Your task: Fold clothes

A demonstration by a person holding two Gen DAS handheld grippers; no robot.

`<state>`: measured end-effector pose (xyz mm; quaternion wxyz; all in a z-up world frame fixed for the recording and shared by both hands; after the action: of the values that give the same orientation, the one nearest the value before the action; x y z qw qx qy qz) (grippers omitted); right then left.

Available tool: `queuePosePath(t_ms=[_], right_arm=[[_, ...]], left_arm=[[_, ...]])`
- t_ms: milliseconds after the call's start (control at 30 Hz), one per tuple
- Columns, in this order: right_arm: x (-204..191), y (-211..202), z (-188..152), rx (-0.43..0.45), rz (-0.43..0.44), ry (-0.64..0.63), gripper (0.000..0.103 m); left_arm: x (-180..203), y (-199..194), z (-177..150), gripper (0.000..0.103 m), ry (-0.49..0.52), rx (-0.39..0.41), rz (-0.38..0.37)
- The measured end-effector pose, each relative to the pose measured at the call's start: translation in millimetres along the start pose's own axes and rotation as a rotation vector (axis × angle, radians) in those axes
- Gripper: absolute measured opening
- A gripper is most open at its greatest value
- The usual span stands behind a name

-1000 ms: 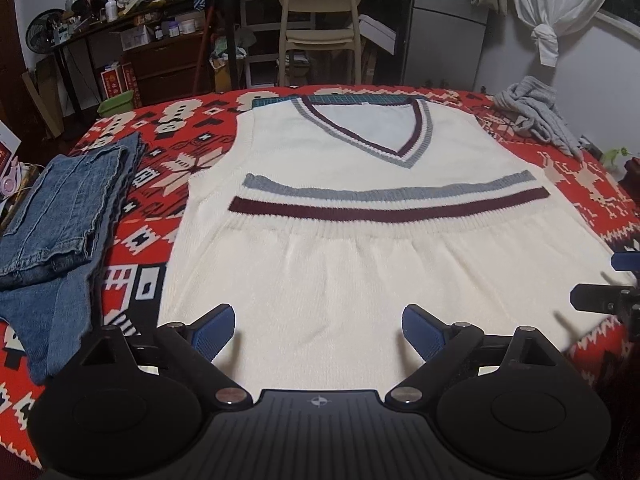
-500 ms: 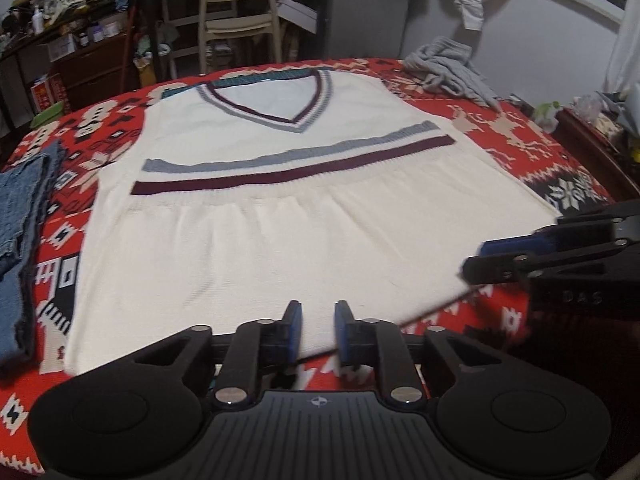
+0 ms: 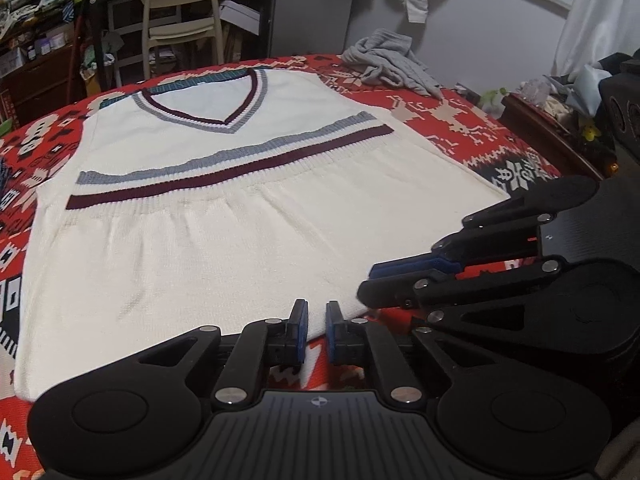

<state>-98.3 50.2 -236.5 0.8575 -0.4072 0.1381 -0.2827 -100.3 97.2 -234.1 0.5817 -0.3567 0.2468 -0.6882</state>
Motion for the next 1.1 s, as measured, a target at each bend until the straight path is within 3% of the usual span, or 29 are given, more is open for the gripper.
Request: queuePosePath(t_ms=[267, 1100], right_arm=[[1, -1, -2, -0.007, -0.001, -0.005, 0.008], [136, -46, -59, -0.04, -0.2, 0.366, 0.006]], left_arm=[[-1, 2, 1, 0.008, -0.005, -0.002, -0.018], [-3, 1, 0, 0.009, -0.028, -0.01, -0.02]])
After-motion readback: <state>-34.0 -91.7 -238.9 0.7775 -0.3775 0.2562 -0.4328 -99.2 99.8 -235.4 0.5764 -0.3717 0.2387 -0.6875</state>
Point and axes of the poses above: each gripper's, at about its wrist camera, not at the fingertips, and y roughly the way its jaws point, x to its right, z to its top, the point moved 9 cm from there along y, roughly the way its jaws point, and after that the axes turned 7 degrees about -y, right-handed, at the moved point
